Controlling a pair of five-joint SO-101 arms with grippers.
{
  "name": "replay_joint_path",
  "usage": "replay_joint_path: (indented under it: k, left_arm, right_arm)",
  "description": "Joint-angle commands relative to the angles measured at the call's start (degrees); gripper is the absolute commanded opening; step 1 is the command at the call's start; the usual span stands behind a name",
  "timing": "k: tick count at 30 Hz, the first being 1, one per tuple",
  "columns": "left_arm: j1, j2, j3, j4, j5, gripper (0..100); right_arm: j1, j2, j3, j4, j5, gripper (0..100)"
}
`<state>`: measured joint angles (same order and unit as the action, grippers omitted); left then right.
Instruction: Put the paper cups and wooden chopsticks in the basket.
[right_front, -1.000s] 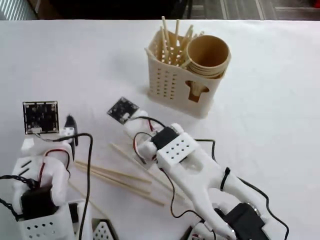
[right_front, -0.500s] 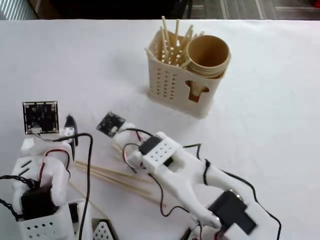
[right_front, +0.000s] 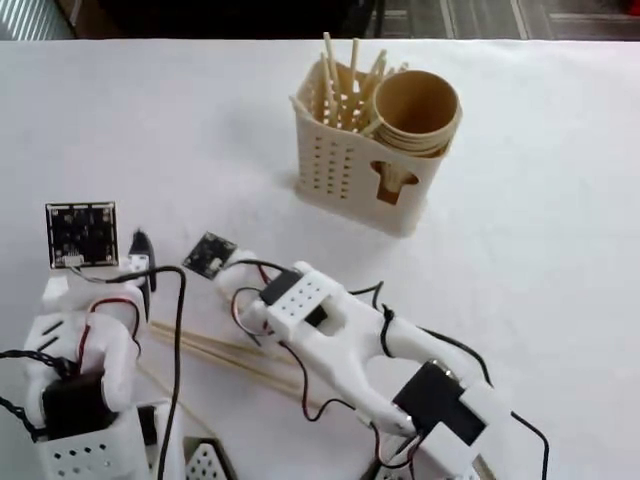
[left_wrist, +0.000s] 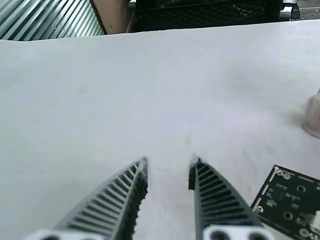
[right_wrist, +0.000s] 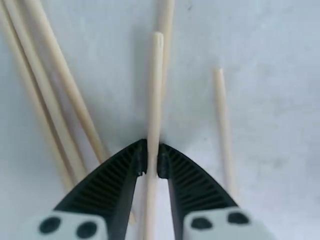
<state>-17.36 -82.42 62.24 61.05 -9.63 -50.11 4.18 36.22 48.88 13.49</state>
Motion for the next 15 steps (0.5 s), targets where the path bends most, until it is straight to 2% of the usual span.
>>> replay_joint_path:
  k: [1, 9, 15]
  left_arm:
    - [-0.3, -0.6, -0.3, -0.9, 0.3, 15]
    - [-0.3, -0.6, -0.3, -0.9, 0.3, 15]
    - [-0.2, -0.6, -0.3, -0.9, 0.3, 15]
  right_arm:
    - [0.2, -0.1, -2.4, 2.9, -0.4, 1.7]
    - [5.3, -18.0, -4.0, 13.0, -0.6, 1.7]
    - [9.3, -31.0, -2.0, 14.8, -1.6, 1.7]
